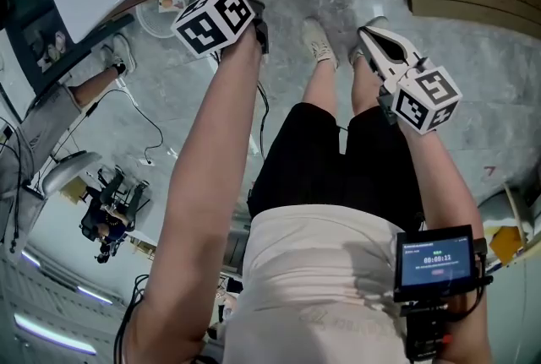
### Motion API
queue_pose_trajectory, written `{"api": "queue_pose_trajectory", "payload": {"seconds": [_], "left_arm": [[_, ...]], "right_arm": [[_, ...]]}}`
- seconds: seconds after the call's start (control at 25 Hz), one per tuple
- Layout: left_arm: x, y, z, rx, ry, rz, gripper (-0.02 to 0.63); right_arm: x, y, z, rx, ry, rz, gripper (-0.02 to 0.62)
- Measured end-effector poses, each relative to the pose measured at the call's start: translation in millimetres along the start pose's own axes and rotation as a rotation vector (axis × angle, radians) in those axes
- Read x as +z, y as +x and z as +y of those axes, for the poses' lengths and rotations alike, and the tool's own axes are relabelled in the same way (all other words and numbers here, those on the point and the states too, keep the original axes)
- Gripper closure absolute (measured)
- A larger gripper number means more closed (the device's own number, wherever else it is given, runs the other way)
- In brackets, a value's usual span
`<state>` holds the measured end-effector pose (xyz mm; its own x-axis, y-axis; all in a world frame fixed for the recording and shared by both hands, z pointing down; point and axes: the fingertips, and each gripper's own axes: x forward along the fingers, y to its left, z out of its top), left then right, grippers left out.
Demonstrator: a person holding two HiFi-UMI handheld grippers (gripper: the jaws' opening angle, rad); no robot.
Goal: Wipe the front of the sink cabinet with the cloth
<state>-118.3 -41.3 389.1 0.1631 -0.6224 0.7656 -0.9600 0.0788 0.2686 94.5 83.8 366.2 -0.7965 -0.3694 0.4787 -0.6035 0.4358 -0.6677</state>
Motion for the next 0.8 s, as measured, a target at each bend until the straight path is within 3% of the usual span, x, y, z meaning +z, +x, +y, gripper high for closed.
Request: {"api": "queue_pose_trajectory", "payload": {"seconds": [0.24, 0.44, 0.6, 0.8], "left_arm": [[-11.4, 0.3, 36.3, 0.062, -0.077, 0.016, 0.433], [-19.3, 11.5, 40.4, 0.057, -0.172, 0.048, 0.433], [-22.1, 22.2, 34.9, 0.045, -0.185, 0.082, 0.433], [-16.9, 31.2, 20.7, 0.013, -0.181, 0.051, 0.433]], "right_arm": [[-6.0, -1.2, 0.9, 0.001, 0.005, 0.007, 0.583], [-7.7, -1.7, 1.0, 0.000, 0.014, 0.009, 0.583], [-6.4, 0.0, 2.2, -0.001, 0.039, -0.002, 0.583], [-3.8, -0.6, -0.4, -0.010, 0.066, -0.018, 0.583]]}}
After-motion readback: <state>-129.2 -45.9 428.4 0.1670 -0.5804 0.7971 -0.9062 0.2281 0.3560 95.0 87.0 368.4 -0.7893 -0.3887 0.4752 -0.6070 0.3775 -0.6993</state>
